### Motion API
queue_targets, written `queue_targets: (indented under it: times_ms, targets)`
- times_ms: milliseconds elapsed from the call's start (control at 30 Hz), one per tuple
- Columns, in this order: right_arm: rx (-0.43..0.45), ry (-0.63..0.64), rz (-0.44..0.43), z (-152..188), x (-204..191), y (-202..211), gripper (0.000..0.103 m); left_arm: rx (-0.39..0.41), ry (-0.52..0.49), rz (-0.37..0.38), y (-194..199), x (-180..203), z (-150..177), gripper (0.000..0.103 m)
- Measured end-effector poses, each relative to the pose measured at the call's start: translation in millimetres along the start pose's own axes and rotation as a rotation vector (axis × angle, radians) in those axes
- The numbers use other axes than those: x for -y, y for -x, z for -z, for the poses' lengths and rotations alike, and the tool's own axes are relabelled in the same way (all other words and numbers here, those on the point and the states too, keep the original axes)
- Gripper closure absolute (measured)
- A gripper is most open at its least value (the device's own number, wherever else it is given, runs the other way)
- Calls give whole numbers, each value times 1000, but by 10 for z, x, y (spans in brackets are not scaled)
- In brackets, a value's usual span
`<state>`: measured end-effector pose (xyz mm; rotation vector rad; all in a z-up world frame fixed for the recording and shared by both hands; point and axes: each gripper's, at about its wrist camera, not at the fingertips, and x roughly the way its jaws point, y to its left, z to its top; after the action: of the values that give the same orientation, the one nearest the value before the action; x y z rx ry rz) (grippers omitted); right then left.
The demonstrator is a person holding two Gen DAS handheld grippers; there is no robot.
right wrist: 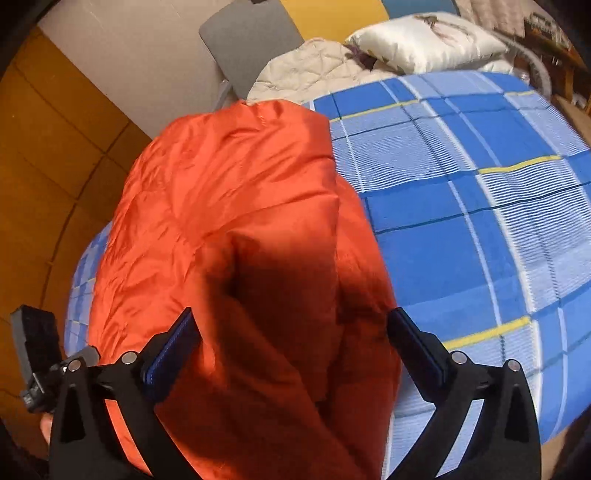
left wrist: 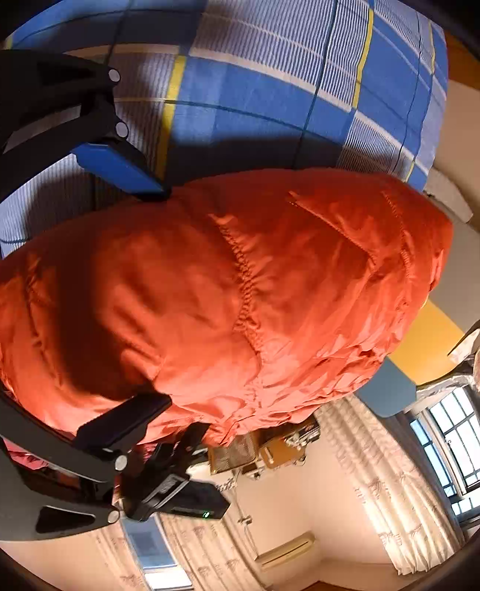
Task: Fold large clothes
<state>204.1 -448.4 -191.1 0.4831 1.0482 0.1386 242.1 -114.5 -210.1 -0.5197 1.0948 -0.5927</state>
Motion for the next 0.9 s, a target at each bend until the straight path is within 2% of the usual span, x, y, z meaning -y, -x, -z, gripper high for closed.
queue_targets:
  times_ms: [267, 367, 467, 533, 567, 633, 733, 800, 900]
  targets:
    - [-103, 20, -147, -121, 139, -255, 3, -9, -25, 56, -67, -49, -3, 2]
    - [-116, 32, -136, -162, 116, -245, 3, 24, -32, 43, -22, -15, 14, 2]
    - [-106, 46, -109, -246, 80, -183, 3, 97, -67, -39, 98, 34, -49, 2]
    - [-96, 44, -76, -264, 30, -183, 3, 134, -95, -128, 117, 115, -109, 2]
    - [-85, 36, -62, -263, -6, -180, 3, 177, -108, -191, 133, 181, -138, 2]
    - [-72, 27, -39, -254, -53, -194, 3, 208, -93, -212, 138, 211, -181, 2]
    - [-44, -3, -29, -231, -56, -190, 3, 187, -15, -175, 54, 125, -197, 2]
    - [-24, -19, -26, -242, -26, -179, 3, 180, 71, -135, -23, 37, -186, 2]
    - [11, -63, -47, -256, 25, -63, 3, 195, 122, -134, -58, -7, -144, 2]
